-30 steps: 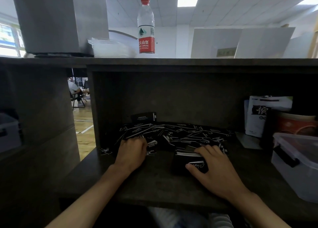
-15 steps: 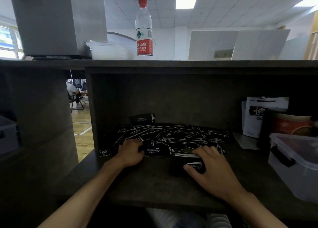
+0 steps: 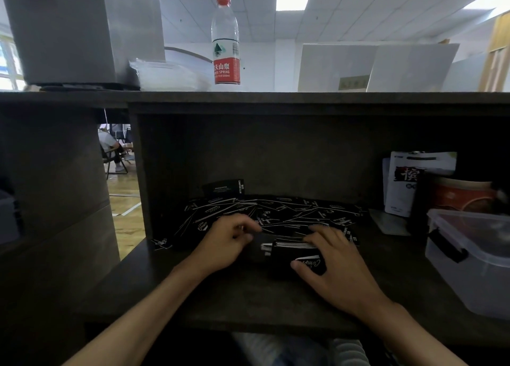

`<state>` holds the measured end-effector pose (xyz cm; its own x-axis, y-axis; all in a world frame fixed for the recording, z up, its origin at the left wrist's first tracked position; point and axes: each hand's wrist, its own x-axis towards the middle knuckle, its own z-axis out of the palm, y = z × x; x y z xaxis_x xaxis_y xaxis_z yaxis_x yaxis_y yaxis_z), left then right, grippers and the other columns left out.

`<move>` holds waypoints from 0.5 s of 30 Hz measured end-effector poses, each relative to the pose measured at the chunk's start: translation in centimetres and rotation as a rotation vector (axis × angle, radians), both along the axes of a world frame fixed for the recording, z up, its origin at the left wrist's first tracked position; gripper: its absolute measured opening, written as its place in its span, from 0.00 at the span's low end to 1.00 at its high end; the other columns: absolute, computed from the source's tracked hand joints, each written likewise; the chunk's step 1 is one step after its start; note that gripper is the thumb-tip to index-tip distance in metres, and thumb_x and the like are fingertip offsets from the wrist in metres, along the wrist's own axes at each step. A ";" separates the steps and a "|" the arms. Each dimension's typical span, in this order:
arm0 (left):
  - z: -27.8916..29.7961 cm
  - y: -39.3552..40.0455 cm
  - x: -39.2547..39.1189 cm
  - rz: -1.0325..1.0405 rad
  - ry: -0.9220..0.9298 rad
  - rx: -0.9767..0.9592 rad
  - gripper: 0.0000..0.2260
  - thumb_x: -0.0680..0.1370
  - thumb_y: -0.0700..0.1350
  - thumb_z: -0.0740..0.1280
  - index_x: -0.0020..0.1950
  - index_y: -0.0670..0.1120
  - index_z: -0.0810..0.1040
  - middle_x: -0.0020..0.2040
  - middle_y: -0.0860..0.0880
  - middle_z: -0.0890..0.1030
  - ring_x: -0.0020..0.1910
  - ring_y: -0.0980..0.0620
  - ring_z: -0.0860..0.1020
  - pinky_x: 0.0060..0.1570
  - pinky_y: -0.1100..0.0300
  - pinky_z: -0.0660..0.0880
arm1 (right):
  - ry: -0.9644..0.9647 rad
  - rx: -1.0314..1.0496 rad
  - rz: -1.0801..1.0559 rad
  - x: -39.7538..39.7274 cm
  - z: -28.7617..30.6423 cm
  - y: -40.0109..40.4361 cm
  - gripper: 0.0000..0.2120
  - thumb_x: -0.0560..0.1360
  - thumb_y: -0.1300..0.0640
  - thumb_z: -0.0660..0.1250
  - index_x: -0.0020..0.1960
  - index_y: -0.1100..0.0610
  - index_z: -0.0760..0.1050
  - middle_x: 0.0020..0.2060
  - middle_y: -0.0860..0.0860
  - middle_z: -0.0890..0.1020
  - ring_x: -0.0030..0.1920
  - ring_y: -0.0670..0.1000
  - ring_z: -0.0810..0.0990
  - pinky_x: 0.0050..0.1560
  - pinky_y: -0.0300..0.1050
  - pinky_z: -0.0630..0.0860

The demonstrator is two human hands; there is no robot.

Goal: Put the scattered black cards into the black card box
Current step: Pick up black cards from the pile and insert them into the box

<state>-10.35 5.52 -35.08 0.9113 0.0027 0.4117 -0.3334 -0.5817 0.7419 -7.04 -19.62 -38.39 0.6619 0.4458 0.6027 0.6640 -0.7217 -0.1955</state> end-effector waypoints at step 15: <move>1.8 -2.1 4.3 0.113 0.315 -0.262 0.10 0.82 0.48 0.61 0.52 0.45 0.80 0.48 0.46 0.84 0.46 0.51 0.81 0.49 0.54 0.77 | 0.067 -0.089 -0.082 0.2 0.2 1.6 0.29 0.70 0.25 0.49 0.65 0.38 0.64 0.56 0.37 0.68 0.57 0.40 0.64 0.61 0.47 0.69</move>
<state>-6.00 3.37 -33.26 0.9804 0.1775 0.0849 -0.0114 -0.3798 0.9250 -6.79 -18.07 -38.19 0.7358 0.4383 0.5163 0.5899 -0.7892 -0.1708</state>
